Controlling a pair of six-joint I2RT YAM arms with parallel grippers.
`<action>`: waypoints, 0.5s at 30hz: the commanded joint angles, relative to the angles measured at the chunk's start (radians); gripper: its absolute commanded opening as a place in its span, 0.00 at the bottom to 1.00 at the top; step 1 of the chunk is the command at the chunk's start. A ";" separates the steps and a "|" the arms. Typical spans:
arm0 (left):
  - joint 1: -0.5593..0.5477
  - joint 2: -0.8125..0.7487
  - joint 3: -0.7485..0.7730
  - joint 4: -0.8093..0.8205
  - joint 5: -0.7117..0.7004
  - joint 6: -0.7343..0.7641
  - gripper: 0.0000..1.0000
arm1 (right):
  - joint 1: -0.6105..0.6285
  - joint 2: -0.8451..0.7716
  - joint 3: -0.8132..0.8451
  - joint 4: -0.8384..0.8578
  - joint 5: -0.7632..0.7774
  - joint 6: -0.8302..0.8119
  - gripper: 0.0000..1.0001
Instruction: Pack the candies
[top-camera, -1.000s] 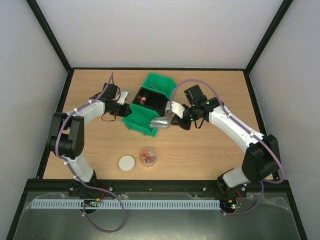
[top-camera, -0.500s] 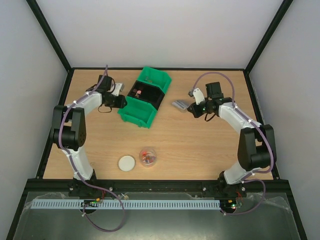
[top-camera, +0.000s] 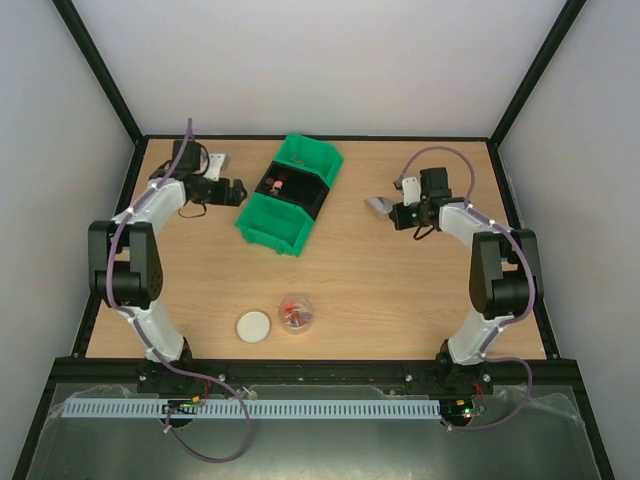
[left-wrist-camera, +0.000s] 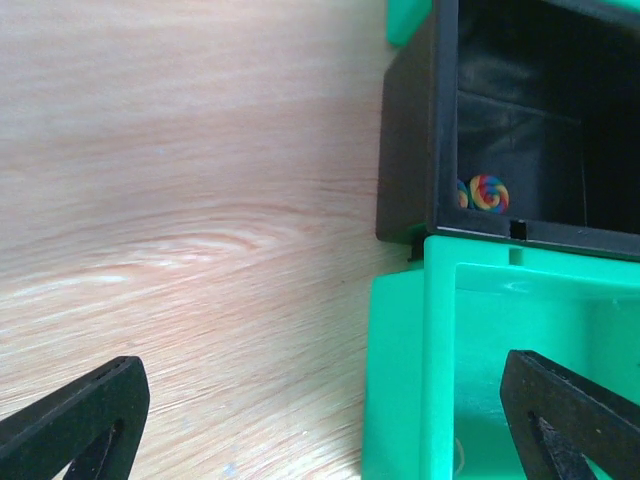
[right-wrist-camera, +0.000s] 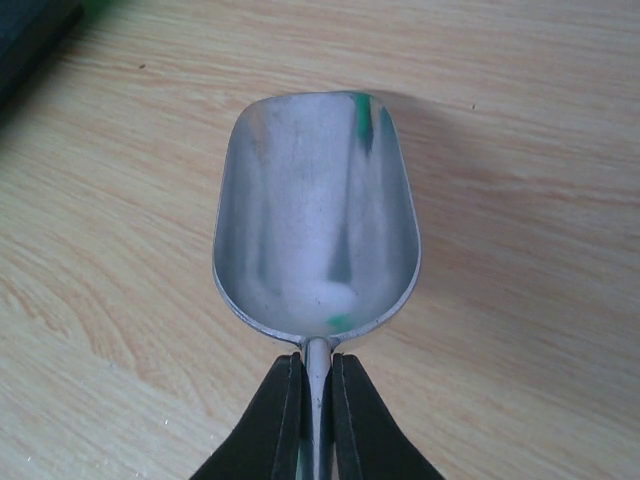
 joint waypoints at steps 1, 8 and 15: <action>0.052 -0.112 0.006 -0.024 -0.002 0.033 0.99 | -0.002 0.054 0.017 0.001 0.057 0.037 0.02; 0.104 -0.227 -0.042 -0.004 -0.068 0.077 0.99 | -0.001 0.097 0.011 0.016 0.069 0.031 0.08; 0.120 -0.293 -0.093 0.032 -0.096 0.069 0.99 | -0.001 0.087 -0.009 -0.001 0.073 -0.031 0.28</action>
